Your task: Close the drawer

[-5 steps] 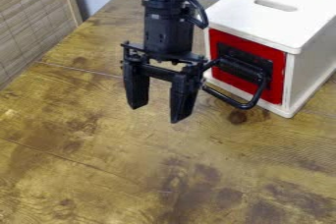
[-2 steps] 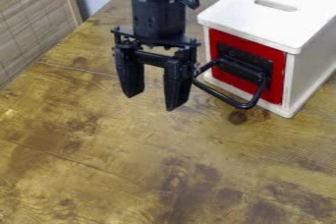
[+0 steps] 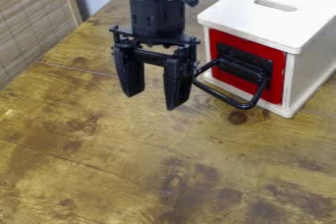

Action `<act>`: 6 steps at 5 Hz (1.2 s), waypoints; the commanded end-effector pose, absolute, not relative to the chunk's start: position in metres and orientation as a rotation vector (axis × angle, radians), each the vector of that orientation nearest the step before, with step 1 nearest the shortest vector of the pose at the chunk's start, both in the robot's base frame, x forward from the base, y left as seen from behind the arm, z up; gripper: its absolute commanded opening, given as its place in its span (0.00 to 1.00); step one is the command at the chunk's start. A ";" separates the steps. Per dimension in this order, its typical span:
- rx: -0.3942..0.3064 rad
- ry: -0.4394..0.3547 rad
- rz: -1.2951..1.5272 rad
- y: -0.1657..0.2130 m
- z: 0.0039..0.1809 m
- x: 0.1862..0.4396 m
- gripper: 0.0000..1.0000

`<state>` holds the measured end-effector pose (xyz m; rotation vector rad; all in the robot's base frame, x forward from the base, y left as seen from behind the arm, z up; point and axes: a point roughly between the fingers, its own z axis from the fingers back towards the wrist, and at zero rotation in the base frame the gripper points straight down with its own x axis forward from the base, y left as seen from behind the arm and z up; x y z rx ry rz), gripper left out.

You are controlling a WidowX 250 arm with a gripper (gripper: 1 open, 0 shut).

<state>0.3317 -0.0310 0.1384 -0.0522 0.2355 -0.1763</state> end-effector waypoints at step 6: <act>-0.077 0.111 -0.155 -0.028 0.166 0.331 1.00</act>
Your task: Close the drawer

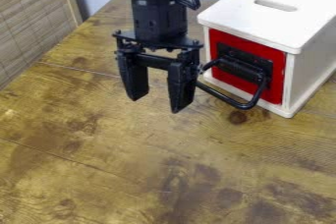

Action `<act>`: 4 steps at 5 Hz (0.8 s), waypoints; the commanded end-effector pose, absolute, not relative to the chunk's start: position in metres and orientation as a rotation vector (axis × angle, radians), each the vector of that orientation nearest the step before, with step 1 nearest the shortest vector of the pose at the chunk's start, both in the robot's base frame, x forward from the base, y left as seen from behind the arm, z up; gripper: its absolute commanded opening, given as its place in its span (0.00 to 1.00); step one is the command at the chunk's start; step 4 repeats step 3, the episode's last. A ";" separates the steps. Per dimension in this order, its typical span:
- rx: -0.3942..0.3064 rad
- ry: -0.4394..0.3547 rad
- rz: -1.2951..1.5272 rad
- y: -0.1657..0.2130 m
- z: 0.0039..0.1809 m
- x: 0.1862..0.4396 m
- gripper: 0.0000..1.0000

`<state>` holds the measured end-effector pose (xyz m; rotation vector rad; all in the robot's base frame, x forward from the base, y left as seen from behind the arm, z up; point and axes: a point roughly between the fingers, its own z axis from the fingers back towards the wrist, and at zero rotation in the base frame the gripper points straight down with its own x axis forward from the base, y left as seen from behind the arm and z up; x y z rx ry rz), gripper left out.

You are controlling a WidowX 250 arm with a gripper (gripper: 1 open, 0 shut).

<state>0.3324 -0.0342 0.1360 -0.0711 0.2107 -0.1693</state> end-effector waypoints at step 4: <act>-0.081 0.084 -0.160 -0.029 0.168 0.331 1.00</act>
